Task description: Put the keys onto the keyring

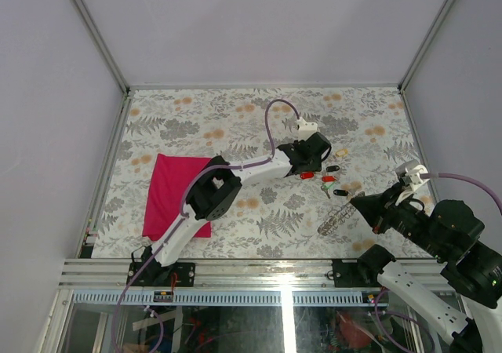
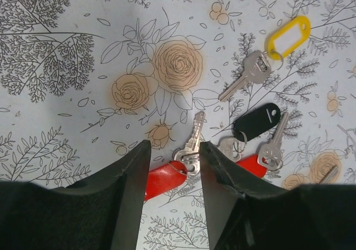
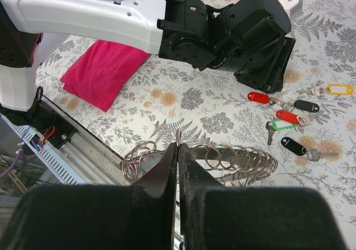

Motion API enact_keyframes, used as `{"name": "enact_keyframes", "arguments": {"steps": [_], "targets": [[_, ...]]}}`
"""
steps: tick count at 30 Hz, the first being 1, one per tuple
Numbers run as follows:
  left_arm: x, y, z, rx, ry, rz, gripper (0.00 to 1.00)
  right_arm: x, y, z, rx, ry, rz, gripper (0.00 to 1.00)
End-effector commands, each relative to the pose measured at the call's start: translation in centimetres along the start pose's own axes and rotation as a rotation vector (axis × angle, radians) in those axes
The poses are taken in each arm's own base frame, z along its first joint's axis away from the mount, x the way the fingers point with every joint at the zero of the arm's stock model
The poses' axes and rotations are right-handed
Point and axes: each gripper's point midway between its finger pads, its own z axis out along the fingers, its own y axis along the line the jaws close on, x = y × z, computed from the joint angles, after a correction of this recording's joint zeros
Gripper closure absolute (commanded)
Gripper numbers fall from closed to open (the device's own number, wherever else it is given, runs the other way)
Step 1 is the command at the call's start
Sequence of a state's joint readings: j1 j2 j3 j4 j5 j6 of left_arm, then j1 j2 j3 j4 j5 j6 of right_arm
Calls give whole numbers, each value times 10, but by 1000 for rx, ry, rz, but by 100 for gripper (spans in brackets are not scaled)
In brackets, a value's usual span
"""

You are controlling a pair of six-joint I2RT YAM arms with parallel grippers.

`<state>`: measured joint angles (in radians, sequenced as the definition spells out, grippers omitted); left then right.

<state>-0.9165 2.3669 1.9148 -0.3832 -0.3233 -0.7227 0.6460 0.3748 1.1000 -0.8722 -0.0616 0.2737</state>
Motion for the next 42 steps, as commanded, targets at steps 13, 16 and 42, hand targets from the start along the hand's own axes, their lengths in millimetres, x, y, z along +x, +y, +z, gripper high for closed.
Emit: {"name": "enact_keyframes", "arguments": {"steps": [13, 16, 42], "targets": [[15, -4, 11, 5, 25, -6, 75, -21, 9, -6, -40, -89, 9, 100], [18, -3, 10, 6, 31, -3, 79, -22, 10, -6, -43, -92, 9, 100], [76, 13, -29, 116, 90, 262, 100, -18, 9, 0, -46, -77, 0, 100]]}}
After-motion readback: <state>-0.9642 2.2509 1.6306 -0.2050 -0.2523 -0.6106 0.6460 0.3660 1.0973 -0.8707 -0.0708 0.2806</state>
